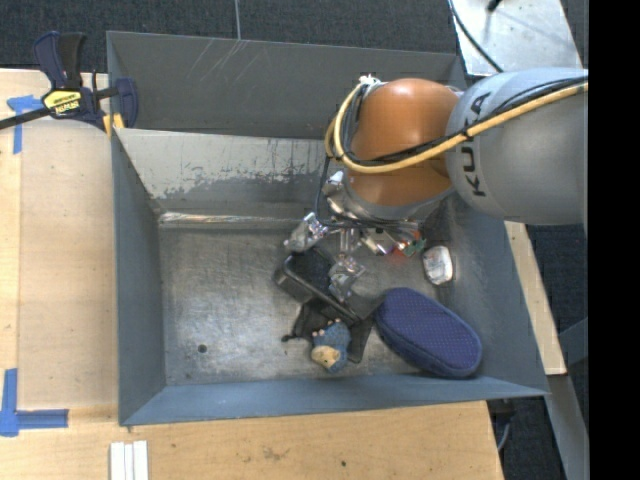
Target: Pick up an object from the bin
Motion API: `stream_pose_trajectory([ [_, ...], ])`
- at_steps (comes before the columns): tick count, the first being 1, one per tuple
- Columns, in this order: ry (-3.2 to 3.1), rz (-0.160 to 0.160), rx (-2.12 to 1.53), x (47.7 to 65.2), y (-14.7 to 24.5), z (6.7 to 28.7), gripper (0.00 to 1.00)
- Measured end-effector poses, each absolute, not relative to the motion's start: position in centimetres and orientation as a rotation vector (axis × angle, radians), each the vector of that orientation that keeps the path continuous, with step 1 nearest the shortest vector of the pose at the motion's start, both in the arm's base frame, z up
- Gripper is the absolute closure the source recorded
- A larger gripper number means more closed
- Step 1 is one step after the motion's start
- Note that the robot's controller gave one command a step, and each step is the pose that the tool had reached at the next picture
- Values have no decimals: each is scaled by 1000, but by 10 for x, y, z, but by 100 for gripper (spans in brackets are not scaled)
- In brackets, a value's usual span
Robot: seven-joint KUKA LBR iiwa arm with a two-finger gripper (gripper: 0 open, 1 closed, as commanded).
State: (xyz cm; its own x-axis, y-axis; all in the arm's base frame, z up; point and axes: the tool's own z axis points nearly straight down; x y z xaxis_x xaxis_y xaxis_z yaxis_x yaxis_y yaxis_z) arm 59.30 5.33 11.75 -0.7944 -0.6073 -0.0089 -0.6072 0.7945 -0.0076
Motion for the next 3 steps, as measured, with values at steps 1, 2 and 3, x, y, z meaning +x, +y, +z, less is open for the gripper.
stream_pose_trajectory([
  [1, 2941, -8, -1062, 594, 53, 118, 100],
  [2, 2740, -1, -1518, 604, 119, 205, 100],
  [3, 2746, 1, -1516, 603, 118, 203, 0],
])
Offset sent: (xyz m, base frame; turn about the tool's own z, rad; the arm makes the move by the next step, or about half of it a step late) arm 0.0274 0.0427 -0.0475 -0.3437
